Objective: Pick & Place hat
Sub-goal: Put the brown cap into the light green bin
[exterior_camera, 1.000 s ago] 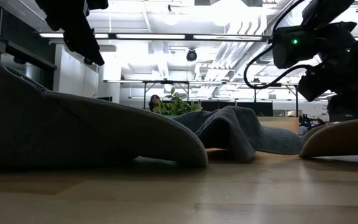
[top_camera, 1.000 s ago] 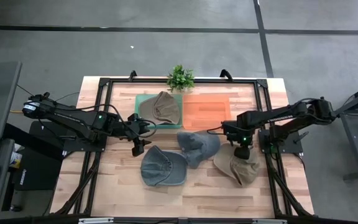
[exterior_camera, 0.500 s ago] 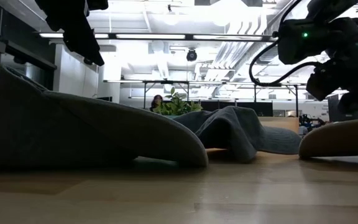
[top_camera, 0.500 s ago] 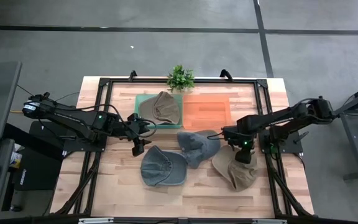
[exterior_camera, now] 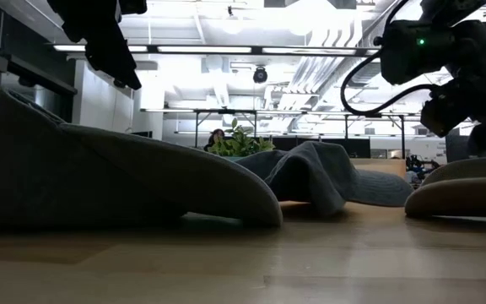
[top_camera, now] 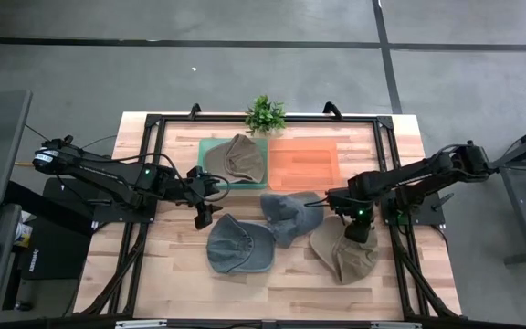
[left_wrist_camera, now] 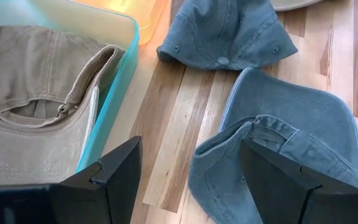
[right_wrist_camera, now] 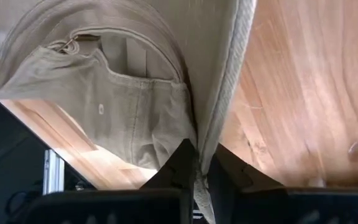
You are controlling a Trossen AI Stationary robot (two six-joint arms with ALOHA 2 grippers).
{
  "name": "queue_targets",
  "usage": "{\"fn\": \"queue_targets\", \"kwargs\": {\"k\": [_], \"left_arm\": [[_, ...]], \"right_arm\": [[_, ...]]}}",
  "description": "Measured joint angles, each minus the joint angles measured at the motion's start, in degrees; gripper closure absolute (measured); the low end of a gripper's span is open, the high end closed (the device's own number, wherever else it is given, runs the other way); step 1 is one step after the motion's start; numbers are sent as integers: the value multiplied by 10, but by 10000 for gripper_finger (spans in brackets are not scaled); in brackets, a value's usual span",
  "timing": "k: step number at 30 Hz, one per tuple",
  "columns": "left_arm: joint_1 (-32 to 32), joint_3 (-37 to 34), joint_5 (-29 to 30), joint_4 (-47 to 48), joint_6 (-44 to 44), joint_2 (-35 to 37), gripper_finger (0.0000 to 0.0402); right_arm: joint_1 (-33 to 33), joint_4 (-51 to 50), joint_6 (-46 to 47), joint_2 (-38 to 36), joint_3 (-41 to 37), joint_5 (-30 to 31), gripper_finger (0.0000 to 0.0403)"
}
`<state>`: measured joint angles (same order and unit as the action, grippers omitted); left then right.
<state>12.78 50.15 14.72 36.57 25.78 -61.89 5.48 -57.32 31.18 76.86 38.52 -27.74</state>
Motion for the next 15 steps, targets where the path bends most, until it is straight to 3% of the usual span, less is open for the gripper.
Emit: {"fn": "queue_targets", "kwargs": {"k": [9, 15], "left_arm": [[0, 0, -5, 0, 10, 0, 154], [0, 0, -9, 0, 15, 0, 154]], "right_arm": [[4, -17, -4, 0, 24, -40, 386], [4, -121, -43, -1, 75, -35, 386]]}}
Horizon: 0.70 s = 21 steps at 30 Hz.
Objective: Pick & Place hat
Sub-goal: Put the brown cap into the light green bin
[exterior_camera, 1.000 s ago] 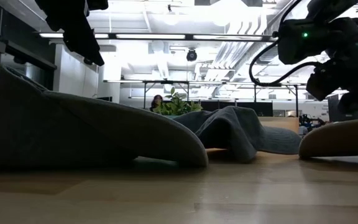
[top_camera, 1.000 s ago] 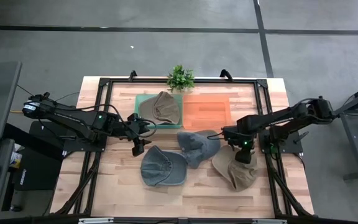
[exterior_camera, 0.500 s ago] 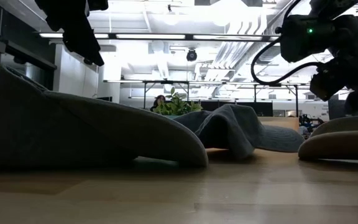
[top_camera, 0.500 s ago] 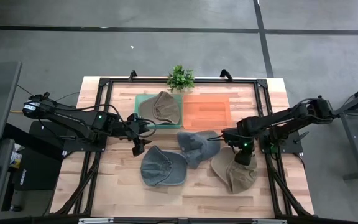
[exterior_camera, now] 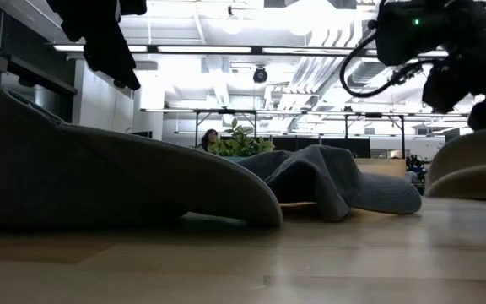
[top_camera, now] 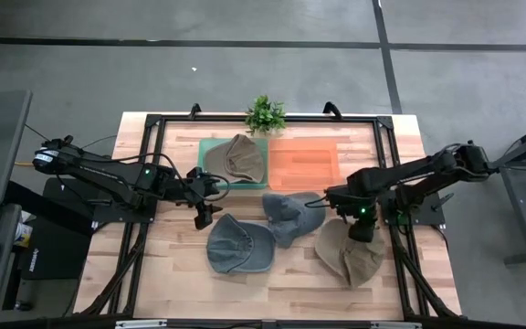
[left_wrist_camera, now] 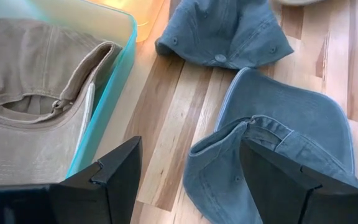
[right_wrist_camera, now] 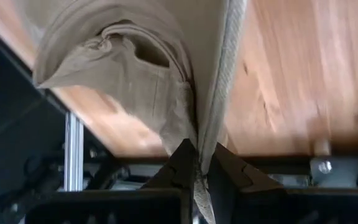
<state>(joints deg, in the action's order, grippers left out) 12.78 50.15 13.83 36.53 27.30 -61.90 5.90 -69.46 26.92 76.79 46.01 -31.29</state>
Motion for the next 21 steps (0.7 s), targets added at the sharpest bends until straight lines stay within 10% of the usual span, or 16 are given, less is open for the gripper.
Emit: {"fn": "queue_targets", "kwargs": {"k": [11, 21], "left_arm": [[0, 0, -15, -31, -2, 0, 154], [-23, 0, -79, -242, 11, -1, 154]], "right_arm": [[1, -141, -77, 0, 134, 0, 387], [-1, -145, -75, 0, 228, 101, 387]]}}
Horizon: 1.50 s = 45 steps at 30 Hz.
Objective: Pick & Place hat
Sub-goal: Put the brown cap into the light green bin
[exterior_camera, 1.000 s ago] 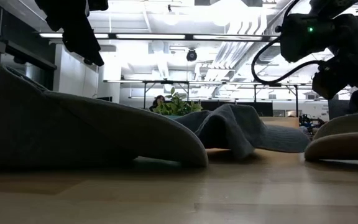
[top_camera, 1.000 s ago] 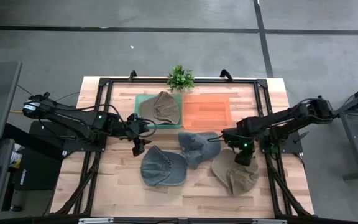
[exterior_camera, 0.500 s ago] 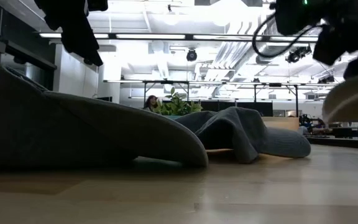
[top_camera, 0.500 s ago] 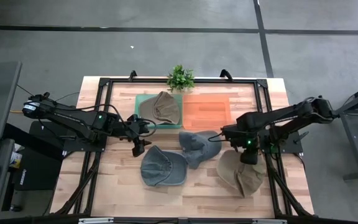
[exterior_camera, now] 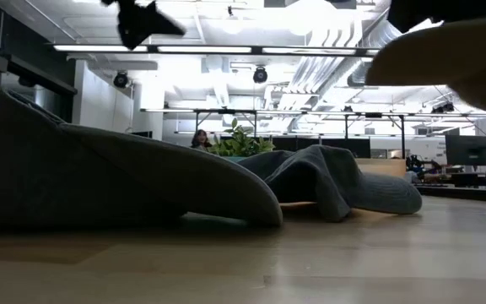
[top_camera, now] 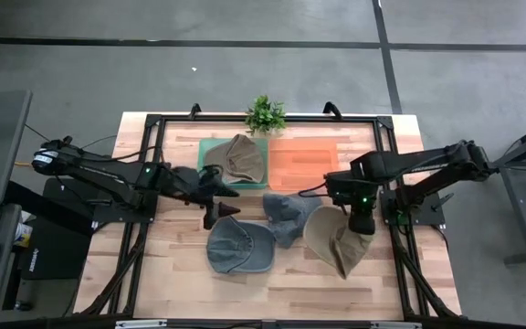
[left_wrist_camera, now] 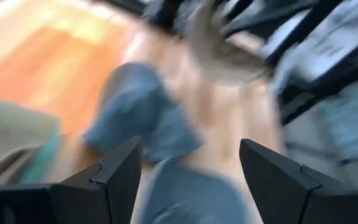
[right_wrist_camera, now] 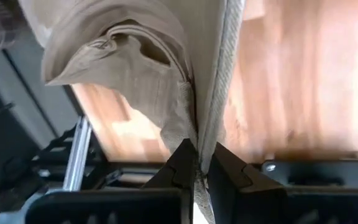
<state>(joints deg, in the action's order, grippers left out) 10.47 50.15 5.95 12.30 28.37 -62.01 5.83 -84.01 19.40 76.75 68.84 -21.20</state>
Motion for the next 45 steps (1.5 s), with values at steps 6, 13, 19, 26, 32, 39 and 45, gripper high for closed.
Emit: {"fn": "queue_targets", "kwargs": {"k": [6, 13, 19, 26, 32, 39, 45], "left_arm": [[-92, 0, -173, -91, 158, -28, 154], [-182, 0, -350, -133, 310, -108, 154], [-206, 26, -373, -158, 329, -175, 154], [-206, 85, -354, -159, 296, -222, 154], [-206, 113, -349, -148, 275, -255, 154], [-204, 115, -338, -118, 242, -265, 154], [-202, 115, -339, -117, 237, -270, 154]], "right_arm": [[-14, 14, -4, 0, 19, 42, 387], [-42, 39, -28, 0, 39, 85, 387], [-63, 93, -51, 9, 53, 92, 387], [-76, 93, -96, 75, 90, 72, 387], [-87, 92, -133, 140, 160, 71, 387], [-107, 73, -156, 188, 245, 74, 387], [-127, 66, -173, 213, 283, 78, 387]]}}
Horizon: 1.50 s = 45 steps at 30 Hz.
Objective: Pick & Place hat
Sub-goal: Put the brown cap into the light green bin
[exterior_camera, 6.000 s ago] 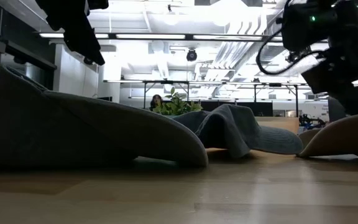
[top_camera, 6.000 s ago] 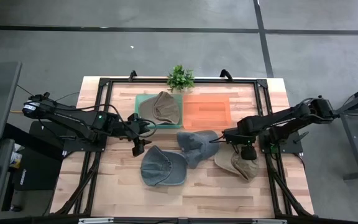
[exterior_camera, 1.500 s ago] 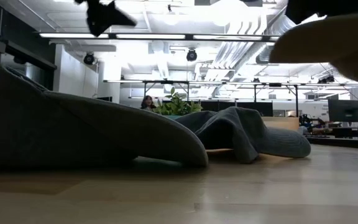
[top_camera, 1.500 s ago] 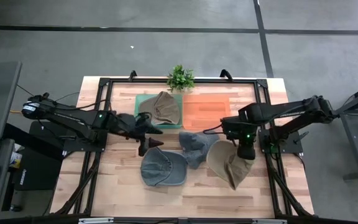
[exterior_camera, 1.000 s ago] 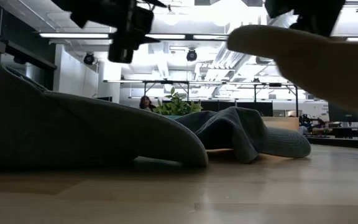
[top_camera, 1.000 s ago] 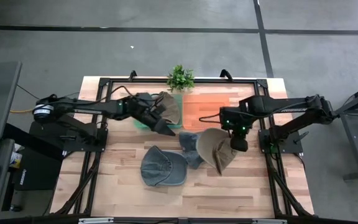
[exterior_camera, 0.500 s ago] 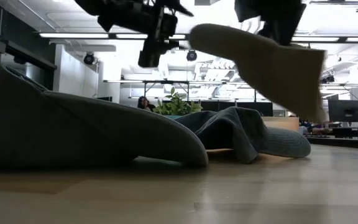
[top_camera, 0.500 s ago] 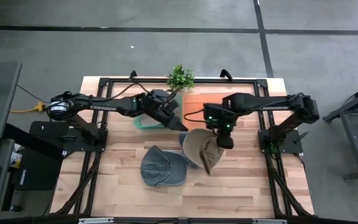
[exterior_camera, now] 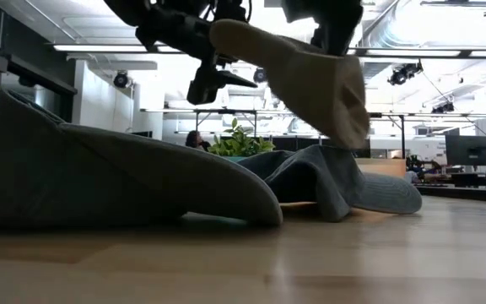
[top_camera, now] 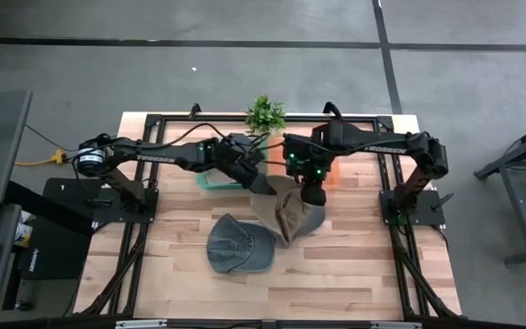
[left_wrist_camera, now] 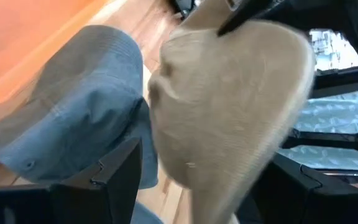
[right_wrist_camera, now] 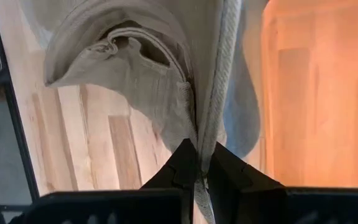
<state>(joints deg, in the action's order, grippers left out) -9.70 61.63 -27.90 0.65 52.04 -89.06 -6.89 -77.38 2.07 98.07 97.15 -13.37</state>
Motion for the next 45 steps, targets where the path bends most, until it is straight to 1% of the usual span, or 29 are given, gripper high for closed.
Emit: {"fn": "queue_targets", "kwargs": {"k": [9, 12, 15, 17, 19, 22, 23, 24, 28, 42, 43, 45], "left_arm": [[3, 0, 4, 13, -20, 0, 155], [3, 0, 2, 25, -23, 0, 173], [4, 0, -3, 35, -27, 0, 209], [3, 0, -7, 37, -28, 0, 243], [4, 0, -15, 29, -37, -8, 284], [3, -1, -30, 30, -47, -11, 365], [3, -1, -34, 29, -50, -11, 383], [4, -1, -35, 30, -50, -10, 389], [3, -1, -45, 30, -51, -10, 399], [3, -1, -48, 30, -53, -10, 401], [3, -1, -49, 30, -53, -10, 401], [3, -1, -49, 30, -53, -10, 401]], "right_arm": [[-14, -1, -10, 7, 10, 0, 387], [-17, 1, -10, 7, 10, 0, 387], [-18, 6, -10, 7, 10, 0, 387], [-18, 10, -9, 7, 10, 0, 387], [-17, 12, -9, 7, 10, 0, 387], [-17, 15, -7, 7, 10, 0, 387], [-17, 16, -7, 7, 10, -1, 387], [-17, 16, -7, 7, 10, -1, 387], [-17, 16, -7, 7, 10, -3, 387], [-17, 17, -6, 7, 10, -8, 387], [-17, 17, -6, 7, 10, -11, 383], [-17, 18, -5, 7, 10, -15, 361]]}}
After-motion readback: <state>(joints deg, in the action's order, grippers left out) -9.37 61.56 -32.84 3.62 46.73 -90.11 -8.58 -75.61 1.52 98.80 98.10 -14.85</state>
